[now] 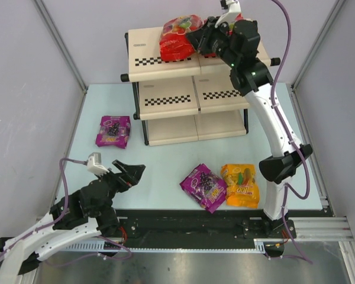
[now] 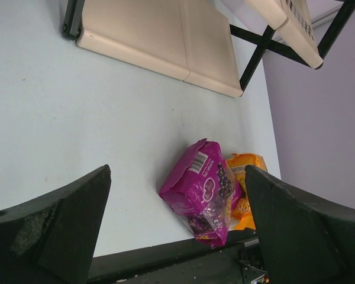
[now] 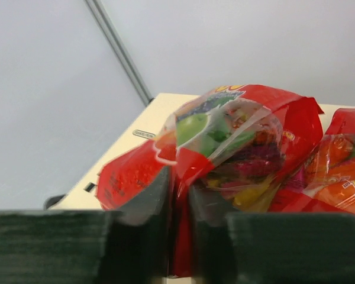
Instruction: Place and organize the candy bags onto the shelf
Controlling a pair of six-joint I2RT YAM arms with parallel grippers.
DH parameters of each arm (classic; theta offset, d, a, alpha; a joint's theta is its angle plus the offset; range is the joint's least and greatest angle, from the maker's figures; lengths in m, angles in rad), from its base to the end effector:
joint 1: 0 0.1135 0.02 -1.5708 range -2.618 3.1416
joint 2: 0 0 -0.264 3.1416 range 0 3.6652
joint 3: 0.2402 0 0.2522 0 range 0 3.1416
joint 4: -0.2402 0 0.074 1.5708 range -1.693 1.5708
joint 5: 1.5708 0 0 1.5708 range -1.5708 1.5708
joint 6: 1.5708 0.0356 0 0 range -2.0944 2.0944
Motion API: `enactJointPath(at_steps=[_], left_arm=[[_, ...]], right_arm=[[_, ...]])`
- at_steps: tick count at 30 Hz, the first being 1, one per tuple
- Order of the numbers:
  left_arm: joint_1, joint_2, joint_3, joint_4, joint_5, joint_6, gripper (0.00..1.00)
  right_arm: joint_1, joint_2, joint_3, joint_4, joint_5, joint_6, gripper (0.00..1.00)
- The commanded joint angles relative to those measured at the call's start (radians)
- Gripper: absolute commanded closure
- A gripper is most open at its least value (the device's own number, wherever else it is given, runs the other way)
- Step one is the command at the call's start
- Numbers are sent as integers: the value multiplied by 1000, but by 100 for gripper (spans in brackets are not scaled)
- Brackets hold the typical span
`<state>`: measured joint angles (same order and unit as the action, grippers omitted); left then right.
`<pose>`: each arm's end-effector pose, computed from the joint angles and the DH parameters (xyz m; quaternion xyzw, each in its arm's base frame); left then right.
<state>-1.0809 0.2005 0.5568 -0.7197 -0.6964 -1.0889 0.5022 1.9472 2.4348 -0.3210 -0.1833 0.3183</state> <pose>0.0506 -0.0463 0.2717 -0.1968 0.7731 -0.3407 0.4976 0.3587 0.2044 0.5449 -0.1286 0.6340 0.3574 0.6736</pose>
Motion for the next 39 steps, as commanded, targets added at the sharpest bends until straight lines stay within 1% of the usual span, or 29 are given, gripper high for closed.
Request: enactJointPath(at_steps=[1, 4, 6, 7, 9, 10, 12, 13, 14, 15, 16, 17, 18, 19, 20, 21, 22, 23, 24, 25, 26, 27, 28, 29, 30, 32, 34, 37, 39], left_arm=[[-5, 16, 11, 26, 11, 41, 0], [-5, 46, 57, 45, 12, 79, 0], [-5, 86, 100, 66, 14, 113, 0], [-5, 102, 151, 71, 14, 153, 0], [-5, 164, 218, 104, 23, 211, 0], [-5, 186, 289, 120, 24, 283, 0], [-5, 268, 368, 178, 38, 372, 0], [-5, 304, 452, 196, 41, 459, 0], [-4, 336, 494, 212, 44, 504, 0], [-5, 408, 535, 245, 46, 590, 0], [-5, 440, 617, 261, 38, 634, 0], [-5, 473, 658, 299, 31, 677, 0], [-5, 511, 693, 328, 14, 775, 0], [-4, 567, 754, 360, 2, 828, 0], [-4, 603, 781, 435, -9, 881, 3], [2, 632, 807, 477, -18, 987, 4], [9, 702, 865, 514, -12, 1039, 7], [21, 739, 900, 558, 1, 1082, 14], [41, 778, 940, 566, 17, 1139, 18], [105, 824, 1028, 568, 99, 1146, 20], [152, 899, 1075, 545, 159, 1137, 27], [245, 943, 1157, 536, 216, 1103, 29], [280, 980, 1196, 533, 306, 1095, 30], [311, 1055, 1232, 534, 331, 1098, 30], [350, 1089, 1300, 534, 354, 1106, 29], [387, 1187, 1371, 531, 418, 1110, 26], [436, 1252, 1477, 519, 481, 1103, 23], [475, 1372, 1623, 477, 518, 1104, 22], [492, 1445, 1713, 445, 547, 1101, 22]], right_arm=[[-45, -59, 55, 68, -145, 41, 60], [-59, -63, 78, 37, -183, 42, 39], [-65, -77, 73, 42, -188, 44, 31], [-70, -85, 73, 43, -188, 48, 26], [-83, -114, 70, 56, -183, 53, 25], [-86, -125, 69, 62, -179, 60, 24], [-112, -148, 67, 83, -168, 70, 24], [-120, -154, 66, 88, -159, 73, 24], [-126, -159, 69, 97, -147, 64, 24], [-129, -159, 70, 97, -102, 53, 25], [-132, -159, 73, 96, -73, 41, 26], [-134, -156, 76, 96, -49, 18, 27], [-136, -146, 75, 97, -4, 4, 28], [-136, -139, 76, 96, 20, -14, 32], [-137, -131, 81, 91, 43, -45, 37], [-137, -101, 90, 85, 86, -64, 41], [-136, -87, 99, 68, 102, -80, 49], [-136, -65, 125, 60, 123, -111, 54], [-137, -48, 136, 54, 131, -125, 59], [-136, -16, 147, 47, 137, -140, 65], [-137, -2, 156, 43, 152, -154, 66], [-136, 10, 174, 42, 157, -174, 69], [-136, 30, 179, 48, 159, -185, 70], [-134, 36, 176, 57, 163, -192, 70], [-134, 44, 176, 69, 166, -208, 70], [-133, 68, 187, 94, 168, -222, 71], [-128, 103, 222, 100, 177, -242, 72], [-123, 124, 239, 91, 183, -277, 75], [-116, 121, 224, 76, 228, -297, 76]])
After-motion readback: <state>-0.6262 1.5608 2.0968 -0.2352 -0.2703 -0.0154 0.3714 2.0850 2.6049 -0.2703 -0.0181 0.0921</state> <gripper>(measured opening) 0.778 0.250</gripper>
